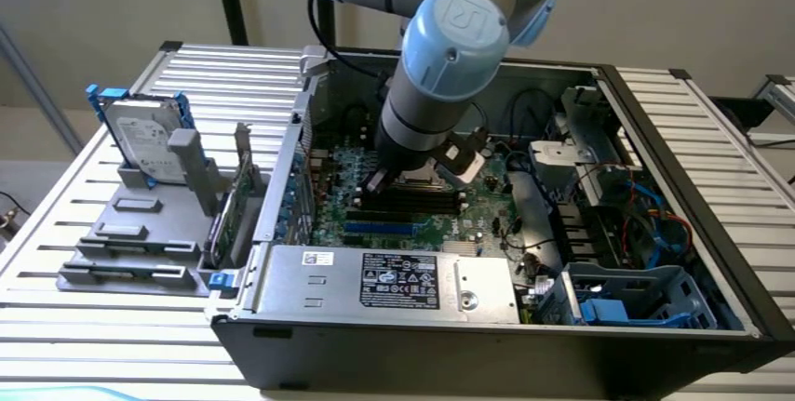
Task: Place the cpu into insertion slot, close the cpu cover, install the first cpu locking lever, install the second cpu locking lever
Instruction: 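Install the second cpu locking lever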
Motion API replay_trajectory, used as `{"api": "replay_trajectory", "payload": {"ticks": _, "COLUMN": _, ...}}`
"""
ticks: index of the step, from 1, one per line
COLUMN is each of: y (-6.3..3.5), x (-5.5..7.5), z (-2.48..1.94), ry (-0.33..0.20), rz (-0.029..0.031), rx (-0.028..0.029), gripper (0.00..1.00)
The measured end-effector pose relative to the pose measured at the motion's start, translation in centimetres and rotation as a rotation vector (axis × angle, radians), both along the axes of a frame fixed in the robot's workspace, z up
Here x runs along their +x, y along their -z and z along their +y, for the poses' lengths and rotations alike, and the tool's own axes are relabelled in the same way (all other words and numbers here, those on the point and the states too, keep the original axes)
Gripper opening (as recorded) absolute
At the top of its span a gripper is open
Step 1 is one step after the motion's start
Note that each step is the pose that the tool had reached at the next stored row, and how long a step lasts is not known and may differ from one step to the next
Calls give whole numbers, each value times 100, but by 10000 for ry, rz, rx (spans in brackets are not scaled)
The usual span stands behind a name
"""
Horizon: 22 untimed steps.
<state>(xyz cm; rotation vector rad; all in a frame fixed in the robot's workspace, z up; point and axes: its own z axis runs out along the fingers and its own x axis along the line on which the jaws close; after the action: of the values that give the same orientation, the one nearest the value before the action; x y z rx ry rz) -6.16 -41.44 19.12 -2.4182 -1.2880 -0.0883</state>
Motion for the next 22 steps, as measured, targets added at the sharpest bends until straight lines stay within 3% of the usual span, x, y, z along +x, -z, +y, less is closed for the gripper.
{"api": "replay_trajectory", "payload": {"ticks": 4, "y": 10, "x": -4, "z": 3, "ry": -6, "rz": 2, "rx": -5, "gripper": 11}}
{"api": "replay_trajectory", "payload": {"ticks": 8, "y": 17, "x": -8, "z": 4, "ry": -18, "rz": 8, "rx": -51, "gripper": 11}}
{"api": "replay_trajectory", "payload": {"ticks": 14, "y": 17, "x": -11, "z": 6, "ry": -40, "rz": 33, "rx": -210, "gripper": 11}}
{"api": "replay_trajectory", "payload": {"ticks": 22, "y": -157, "x": -25, "z": 6, "ry": -64, "rz": 50, "rx": -241, "gripper": 11}}
